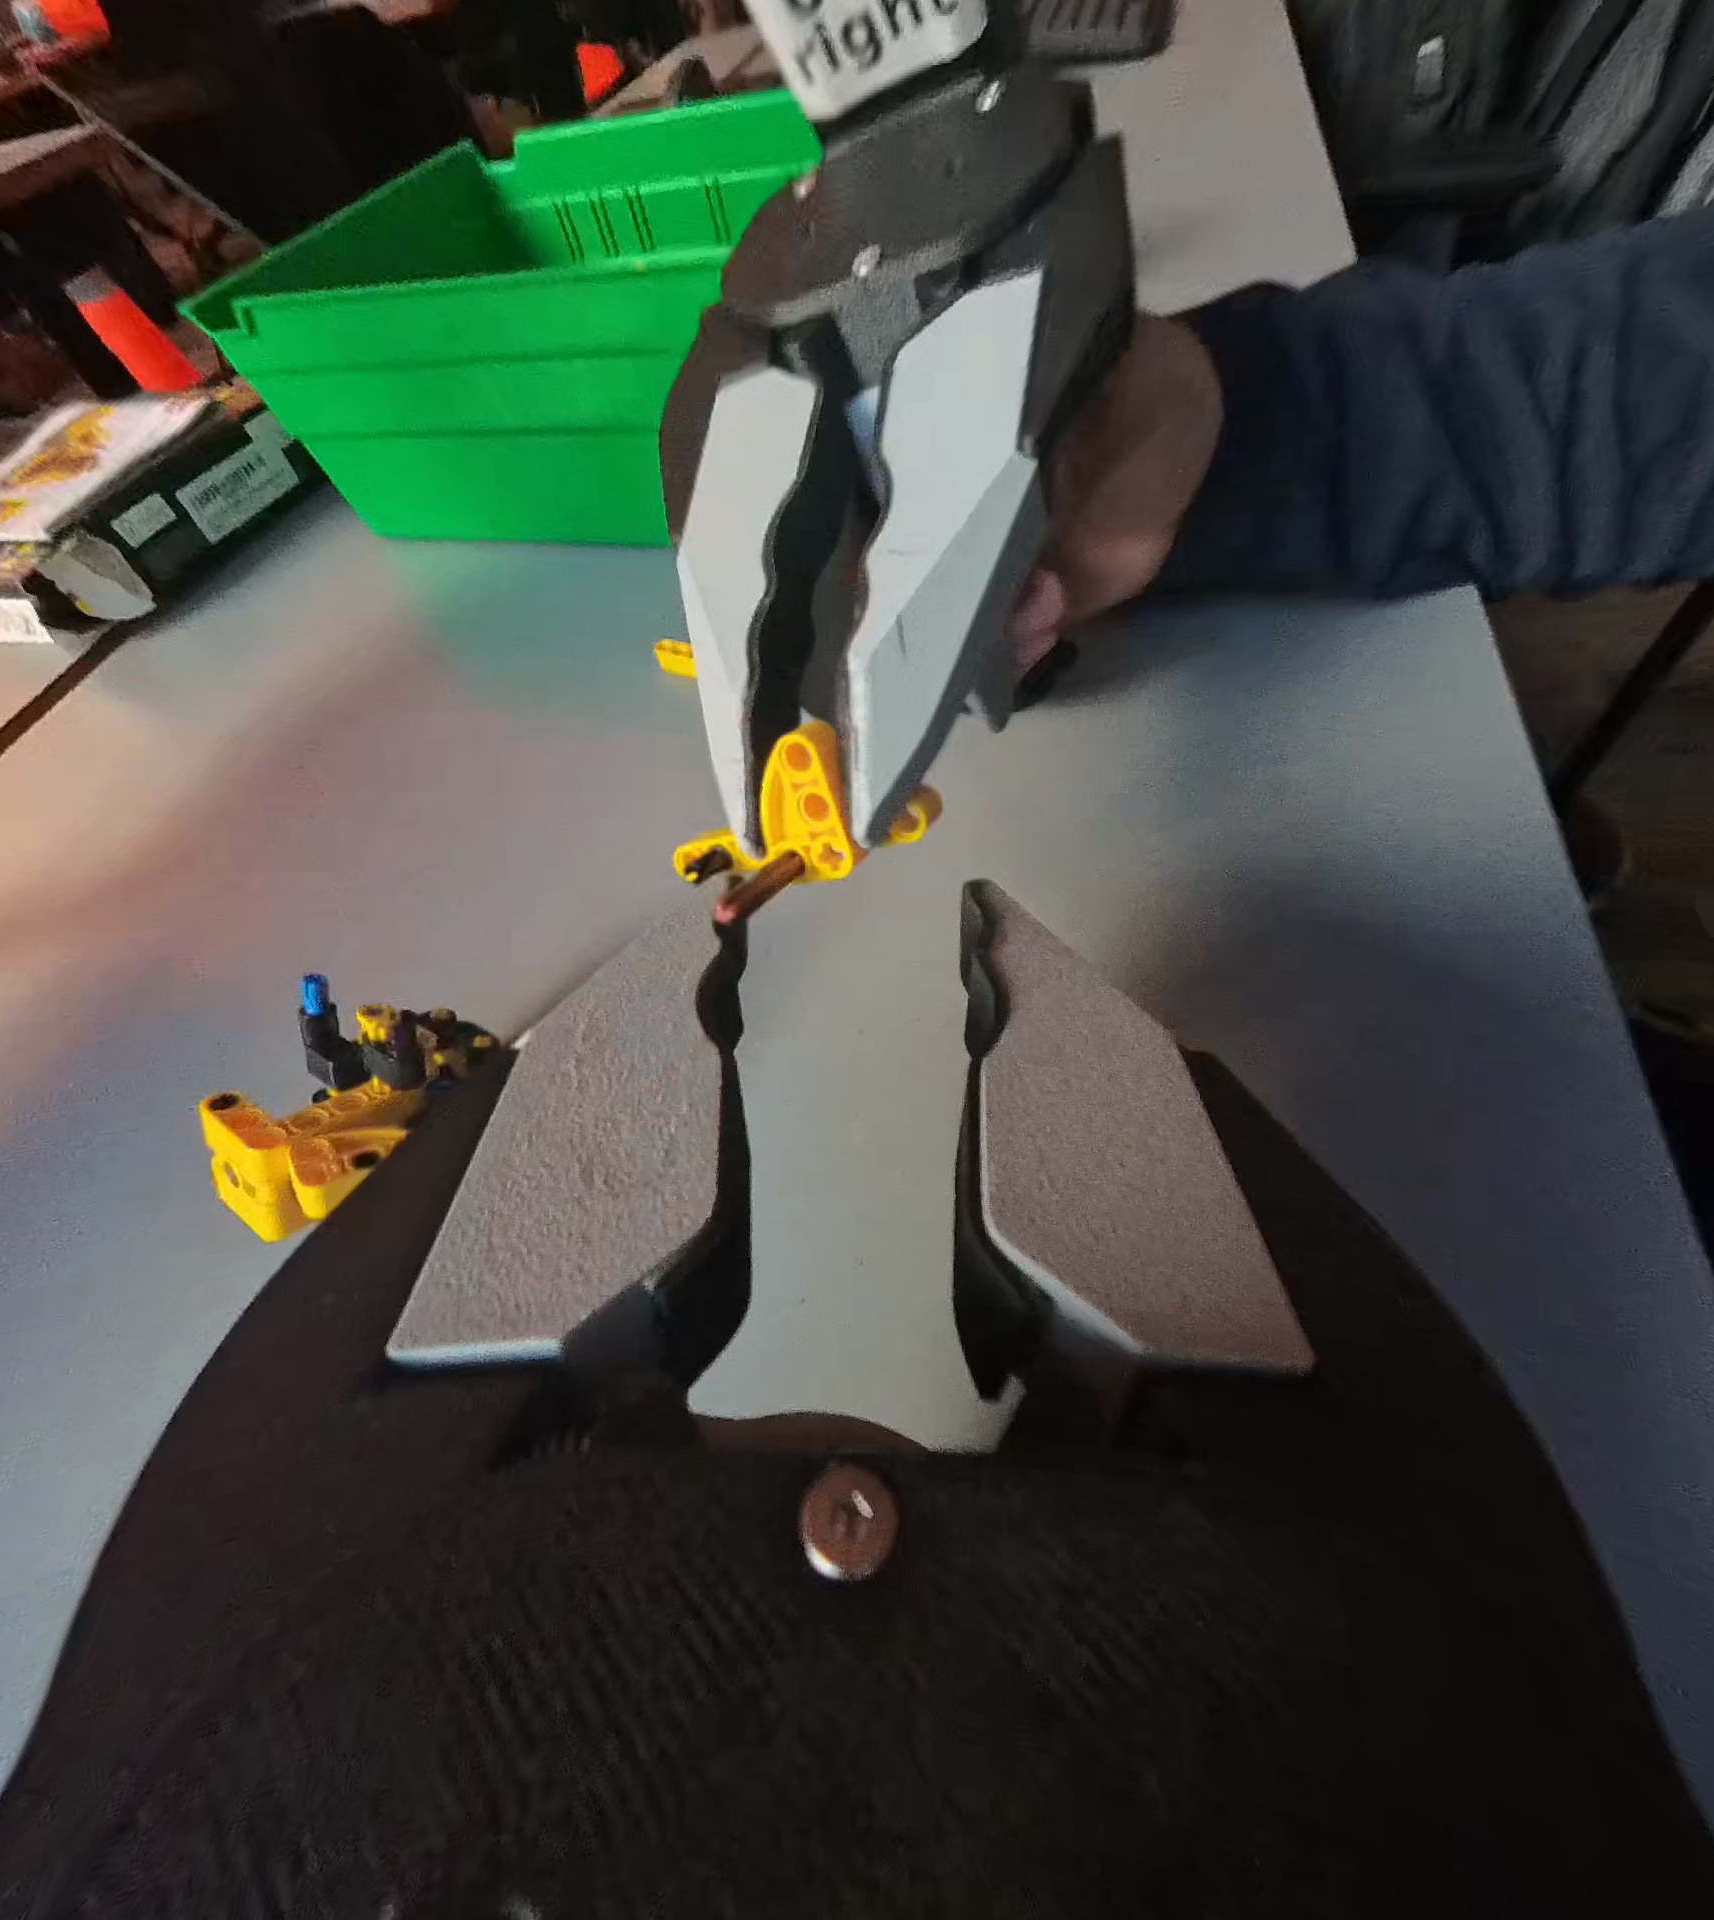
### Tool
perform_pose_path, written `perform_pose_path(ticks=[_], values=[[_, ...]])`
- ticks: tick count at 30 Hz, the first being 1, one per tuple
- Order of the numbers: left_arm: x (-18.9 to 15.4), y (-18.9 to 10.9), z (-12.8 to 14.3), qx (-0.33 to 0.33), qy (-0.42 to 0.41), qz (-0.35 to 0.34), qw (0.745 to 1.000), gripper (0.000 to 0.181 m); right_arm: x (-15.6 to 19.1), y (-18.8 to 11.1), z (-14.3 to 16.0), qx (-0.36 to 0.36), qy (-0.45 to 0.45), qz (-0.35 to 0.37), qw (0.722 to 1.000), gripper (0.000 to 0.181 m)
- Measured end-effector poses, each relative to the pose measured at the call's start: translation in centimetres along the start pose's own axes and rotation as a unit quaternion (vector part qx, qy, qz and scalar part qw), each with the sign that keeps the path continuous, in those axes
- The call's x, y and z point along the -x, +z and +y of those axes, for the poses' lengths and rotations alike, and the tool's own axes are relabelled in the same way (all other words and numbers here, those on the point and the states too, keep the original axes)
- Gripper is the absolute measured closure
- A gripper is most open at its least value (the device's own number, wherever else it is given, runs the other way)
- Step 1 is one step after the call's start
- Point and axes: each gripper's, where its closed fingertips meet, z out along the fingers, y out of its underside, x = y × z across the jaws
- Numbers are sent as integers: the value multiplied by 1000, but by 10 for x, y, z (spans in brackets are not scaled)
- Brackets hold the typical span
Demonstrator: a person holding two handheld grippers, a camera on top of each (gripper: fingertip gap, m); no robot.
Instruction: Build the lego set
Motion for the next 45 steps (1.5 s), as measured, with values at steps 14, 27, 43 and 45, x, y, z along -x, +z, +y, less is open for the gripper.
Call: perform_pose_path(ticks=[14, 27, 43, 45], values=[[-18, -11, -10, -37, 218, -30, 975, 159, 26, 8, 16, 31, 266, -174, 948, 169], [-7, -25, -29, -112, 24, 22, 993, 160, 21, -15, -9, -1, -26, -12, 1000, 152], [2, -24, -33, -167, -223, 114, 954, 159, 17, 0, -1, 53, -196, 106, 974, 169], [2, -23, -36, -182, -243, 120, 945, 159, 15, 2, 2, 57, -160, 96, 981, 163]])
